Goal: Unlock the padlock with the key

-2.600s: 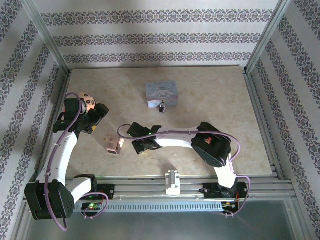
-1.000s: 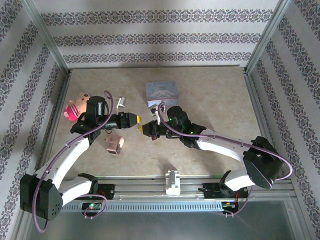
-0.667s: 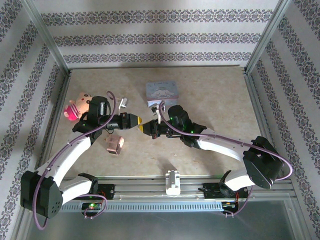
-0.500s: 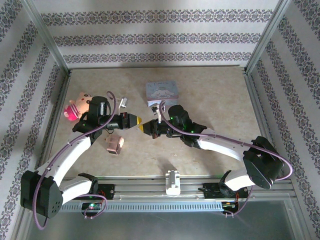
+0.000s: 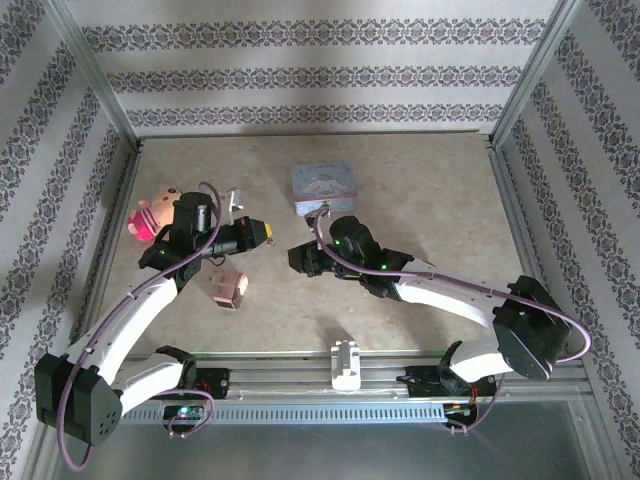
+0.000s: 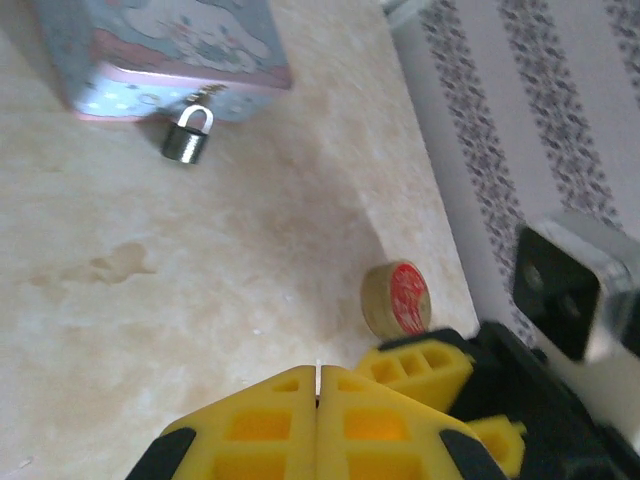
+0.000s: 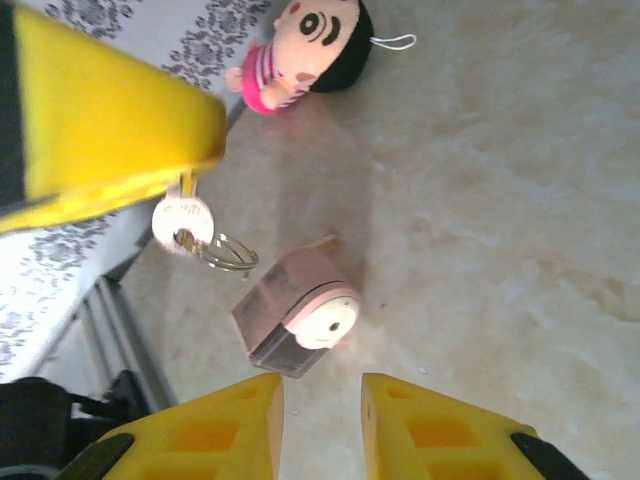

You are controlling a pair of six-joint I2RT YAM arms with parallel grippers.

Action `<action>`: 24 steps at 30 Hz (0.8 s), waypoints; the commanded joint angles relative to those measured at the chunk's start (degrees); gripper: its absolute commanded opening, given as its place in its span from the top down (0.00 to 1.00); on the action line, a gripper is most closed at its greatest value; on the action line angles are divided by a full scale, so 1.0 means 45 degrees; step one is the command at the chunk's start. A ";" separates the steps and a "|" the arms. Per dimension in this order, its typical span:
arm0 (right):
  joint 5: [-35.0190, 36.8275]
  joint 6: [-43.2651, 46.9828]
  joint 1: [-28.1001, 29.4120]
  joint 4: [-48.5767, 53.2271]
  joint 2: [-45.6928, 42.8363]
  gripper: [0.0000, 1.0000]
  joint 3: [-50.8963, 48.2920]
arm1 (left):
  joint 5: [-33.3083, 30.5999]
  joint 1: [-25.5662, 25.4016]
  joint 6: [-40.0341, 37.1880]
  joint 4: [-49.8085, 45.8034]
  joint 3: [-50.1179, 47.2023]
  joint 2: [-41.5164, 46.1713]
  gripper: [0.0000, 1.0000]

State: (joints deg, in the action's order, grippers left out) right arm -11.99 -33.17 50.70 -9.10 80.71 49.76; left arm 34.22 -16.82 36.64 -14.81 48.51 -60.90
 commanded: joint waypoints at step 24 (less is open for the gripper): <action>0.5662 0.5383 0.2857 0.1090 0.2899 0.60 0.4341 | -0.3806 -0.0247 0.2672 -0.4785 0.2626 -0.0922 1.00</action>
State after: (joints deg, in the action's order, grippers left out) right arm 10.87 -13.21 62.76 -4.51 91.90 66.57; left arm 17.69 -16.93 47.29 -33.98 58.52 -65.30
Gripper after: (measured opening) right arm 0.392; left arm 0.054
